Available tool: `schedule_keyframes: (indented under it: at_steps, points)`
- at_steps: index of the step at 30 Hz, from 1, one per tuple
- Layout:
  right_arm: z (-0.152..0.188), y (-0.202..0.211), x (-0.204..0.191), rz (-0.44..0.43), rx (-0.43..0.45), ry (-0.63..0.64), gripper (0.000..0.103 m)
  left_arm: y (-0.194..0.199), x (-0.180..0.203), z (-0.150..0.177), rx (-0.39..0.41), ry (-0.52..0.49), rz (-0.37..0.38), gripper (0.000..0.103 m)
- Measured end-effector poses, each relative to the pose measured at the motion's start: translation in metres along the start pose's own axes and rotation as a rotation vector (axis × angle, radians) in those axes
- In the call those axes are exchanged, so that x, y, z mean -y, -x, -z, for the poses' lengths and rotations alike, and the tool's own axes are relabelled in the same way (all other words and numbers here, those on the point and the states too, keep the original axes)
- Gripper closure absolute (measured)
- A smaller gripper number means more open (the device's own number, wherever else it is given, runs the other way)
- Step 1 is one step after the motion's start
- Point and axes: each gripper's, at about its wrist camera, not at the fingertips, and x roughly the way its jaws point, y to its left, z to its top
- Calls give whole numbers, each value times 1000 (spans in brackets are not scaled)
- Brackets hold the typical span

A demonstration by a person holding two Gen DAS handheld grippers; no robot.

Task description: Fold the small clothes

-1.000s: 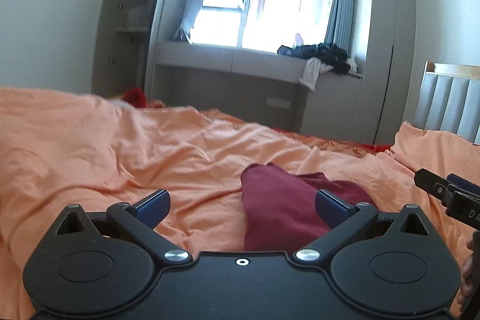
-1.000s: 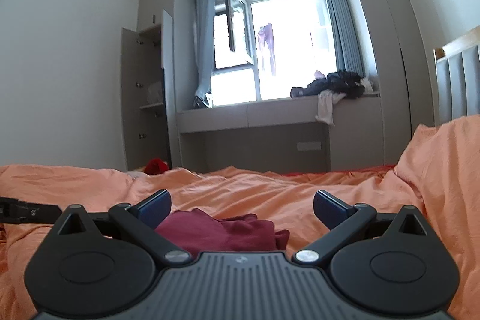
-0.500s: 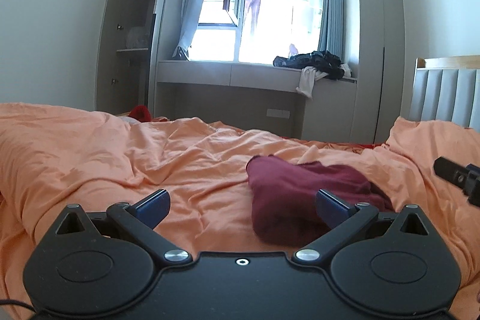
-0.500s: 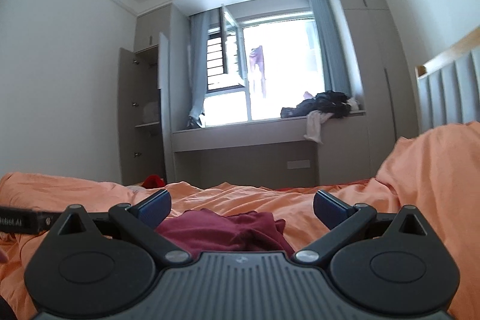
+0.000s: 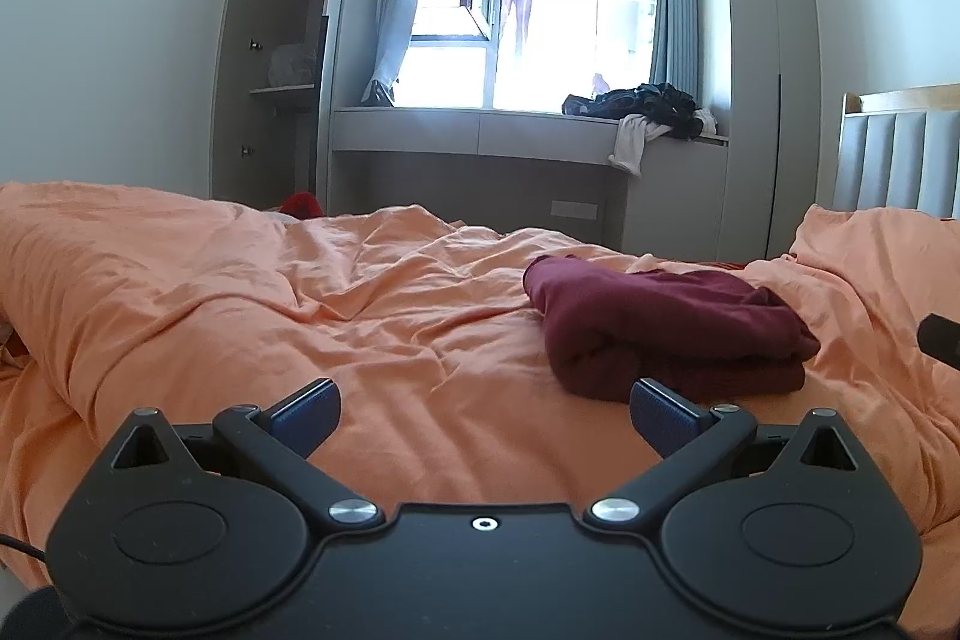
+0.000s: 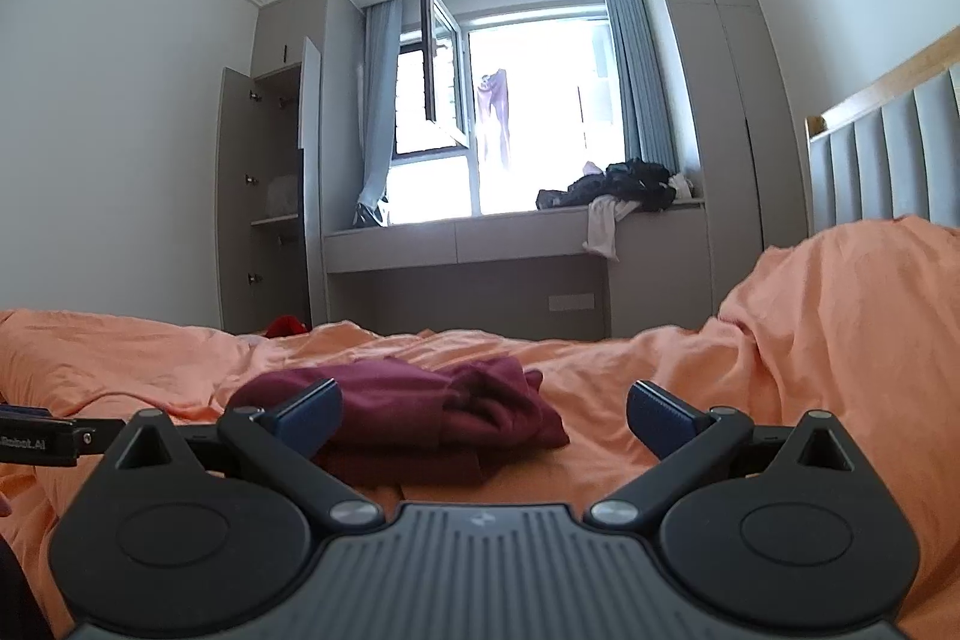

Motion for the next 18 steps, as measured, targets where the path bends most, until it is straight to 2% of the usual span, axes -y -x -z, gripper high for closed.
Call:
schedule_keyframes:
  at_steps: [8,18]
  points:
    - [15,-3,-3,23,-91,13,0,-9,-11,24,-47,-8,4,0]
    - [27,-7,-20,-30,-135,56,0,-12,-24,29,-67,38,-21,0]
